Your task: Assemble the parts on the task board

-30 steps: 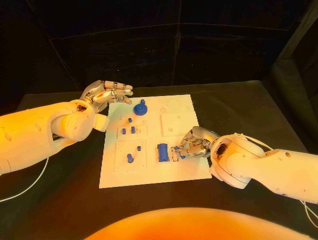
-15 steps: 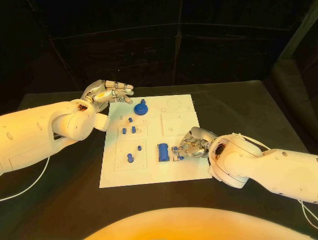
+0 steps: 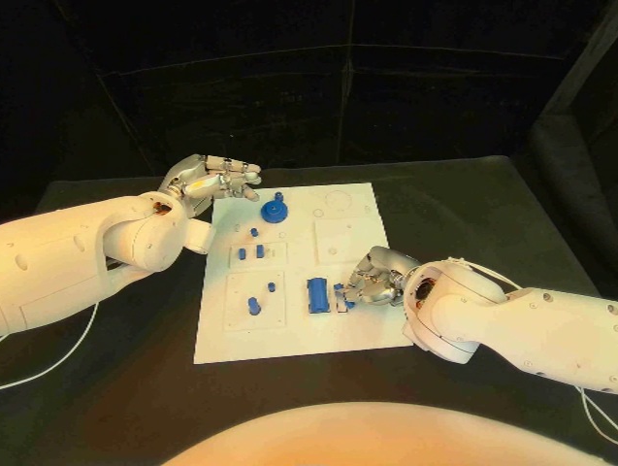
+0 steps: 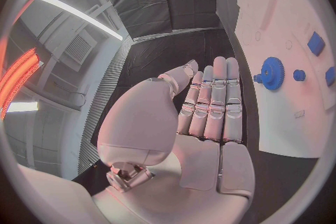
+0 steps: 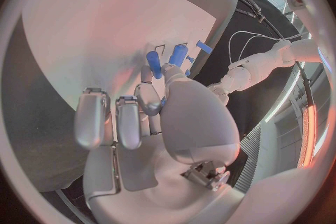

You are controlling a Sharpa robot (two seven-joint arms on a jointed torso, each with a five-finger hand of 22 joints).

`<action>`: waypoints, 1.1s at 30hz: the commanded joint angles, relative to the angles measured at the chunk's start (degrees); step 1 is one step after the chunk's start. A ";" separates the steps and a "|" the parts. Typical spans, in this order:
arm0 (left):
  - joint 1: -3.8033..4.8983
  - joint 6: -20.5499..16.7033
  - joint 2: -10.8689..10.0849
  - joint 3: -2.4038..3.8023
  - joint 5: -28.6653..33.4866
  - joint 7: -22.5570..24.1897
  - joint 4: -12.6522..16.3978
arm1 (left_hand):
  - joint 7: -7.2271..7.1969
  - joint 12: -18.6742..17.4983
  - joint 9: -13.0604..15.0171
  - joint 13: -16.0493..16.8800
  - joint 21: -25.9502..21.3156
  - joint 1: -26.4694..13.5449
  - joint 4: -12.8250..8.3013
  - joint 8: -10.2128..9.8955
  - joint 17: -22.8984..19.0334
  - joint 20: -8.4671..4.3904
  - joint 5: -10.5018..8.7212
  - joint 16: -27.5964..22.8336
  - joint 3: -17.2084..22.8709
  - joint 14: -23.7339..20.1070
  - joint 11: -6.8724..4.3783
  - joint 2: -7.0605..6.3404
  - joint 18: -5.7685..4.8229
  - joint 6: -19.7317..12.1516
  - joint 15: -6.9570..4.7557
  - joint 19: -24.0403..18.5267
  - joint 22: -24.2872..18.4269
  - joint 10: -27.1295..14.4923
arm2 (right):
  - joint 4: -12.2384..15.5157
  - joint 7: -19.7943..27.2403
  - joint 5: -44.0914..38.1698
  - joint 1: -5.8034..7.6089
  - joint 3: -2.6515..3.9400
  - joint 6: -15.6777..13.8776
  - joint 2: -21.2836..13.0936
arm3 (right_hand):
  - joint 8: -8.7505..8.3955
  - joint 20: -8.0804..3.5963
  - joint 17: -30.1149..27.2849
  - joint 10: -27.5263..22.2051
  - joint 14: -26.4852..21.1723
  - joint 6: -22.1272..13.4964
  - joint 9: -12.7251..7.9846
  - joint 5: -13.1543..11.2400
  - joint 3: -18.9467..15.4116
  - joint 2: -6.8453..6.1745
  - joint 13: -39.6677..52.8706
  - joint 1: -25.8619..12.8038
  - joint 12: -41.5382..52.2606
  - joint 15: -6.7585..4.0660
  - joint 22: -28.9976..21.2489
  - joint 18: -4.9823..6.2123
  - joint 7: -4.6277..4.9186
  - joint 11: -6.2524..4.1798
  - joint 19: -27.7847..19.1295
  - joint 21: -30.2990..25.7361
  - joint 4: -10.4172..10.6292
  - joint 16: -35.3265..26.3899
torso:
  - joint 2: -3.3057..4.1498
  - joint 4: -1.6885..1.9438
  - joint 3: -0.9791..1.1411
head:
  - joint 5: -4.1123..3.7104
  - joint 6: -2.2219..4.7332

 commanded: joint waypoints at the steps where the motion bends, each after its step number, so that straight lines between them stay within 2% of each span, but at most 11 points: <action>1: 0.09 0.48 0.06 0.05 -0.10 0.10 0.02 | 0.01 0.28 -0.08 -0.05 -0.27 -0.50 0.03 0.22 -0.08 0.43 -0.14 -0.35 -0.41 0.00 0.00 0.08 0.62 -0.42 0.31 -0.12 -0.05 -0.25 | -0.13 -0.28 -0.44 0.08 0.01 -0.36 0.23 | 0.21 -0.28 5.39 0.43 4.19 0.57 0.11 -0.11 -0.06 -0.07 0.07 -0.60 0.16 -0.32 0.06 -1.10 0.02 0.05 0.29 0.33 0.26 0.20 | 0.05 -0.01 0.00 | 0.07 0.02; 14: 0.09 0.66 0.10 0.05 -0.10 -0.01 -0.01 | 0.01 0.28 -0.08 -0.05 -0.27 -0.50 0.03 0.22 -0.08 0.43 -0.14 -0.35 -0.41 0.00 0.00 0.08 0.62 -0.42 0.31 -0.12 -0.05 -0.25 | -0.56 -0.21 -0.52 0.08 0.01 0.29 0.83 | 0.98 -0.47 5.45 0.61 4.19 0.95 0.89 -2.92 -1.69 0.04 0.28 -1.70 0.31 -0.50 0.12 -1.11 -0.22 -0.15 0.34 0.32 1.14 0.22 | -0.01 -0.03 0.01 | 0.10 -0.12; 25: 0.09 0.73 0.06 0.05 -0.10 -0.09 0.01 | 0.04 0.30 -0.10 -0.07 -0.34 -0.51 0.03 0.20 -0.11 0.45 -0.14 -0.39 -0.44 -0.03 0.03 0.07 0.62 -0.54 0.34 -0.13 -0.14 -0.37 | 0.14 0.01 -1.35 0.08 0.01 1.01 0.49 | 2.65 -0.84 6.78 2.04 4.47 2.36 2.05 -3.03 -3.33 1.60 2.26 -3.25 2.97 -0.96 1.03 -1.27 -1.03 -0.78 0.75 0.81 1.97 1.10 | 0.02 -0.07 0.03 | 0.10 -0.12; 29: 0.09 0.76 0.03 0.05 -0.10 -0.14 0.03 | 0.04 0.30 -0.10 -0.07 -0.34 -0.51 0.03 0.20 -0.11 0.45 -0.14 -0.39 -0.44 -0.03 0.03 0.07 0.62 -0.54 0.34 -0.13 -0.14 -0.37 | 0.46 0.17 -1.66 0.07 0.01 1.09 0.29 | 2.99 -0.94 7.00 2.29 4.51 2.38 2.35 -4.43 -4.48 2.02 2.55 -4.73 3.28 -1.04 1.24 -1.32 -1.10 -0.86 0.85 0.92 2.02 1.25 | 0.01 -0.03 0.03 | 0.02 -0.23; 33: 0.09 0.77 0.02 0.05 -0.10 -0.16 0.01 | 0.04 0.30 -0.10 -0.07 -0.34 -0.51 0.03 0.20 -0.11 0.45 -0.14 -0.39 -0.44 -0.03 0.03 0.07 0.62 -0.54 0.34 -0.13 -0.14 -0.37 | 0.72 0.39 -1.90 0.07 0.01 1.16 0.16 | 3.07 -0.96 7.09 2.35 4.52 2.36 2.43 -4.77 -4.75 2.00 2.66 -4.85 3.40 -1.06 1.34 -1.34 -1.13 -0.88 0.89 0.97 1.95 1.31 | 0.02 -0.08 0.03 | 0.08 -0.21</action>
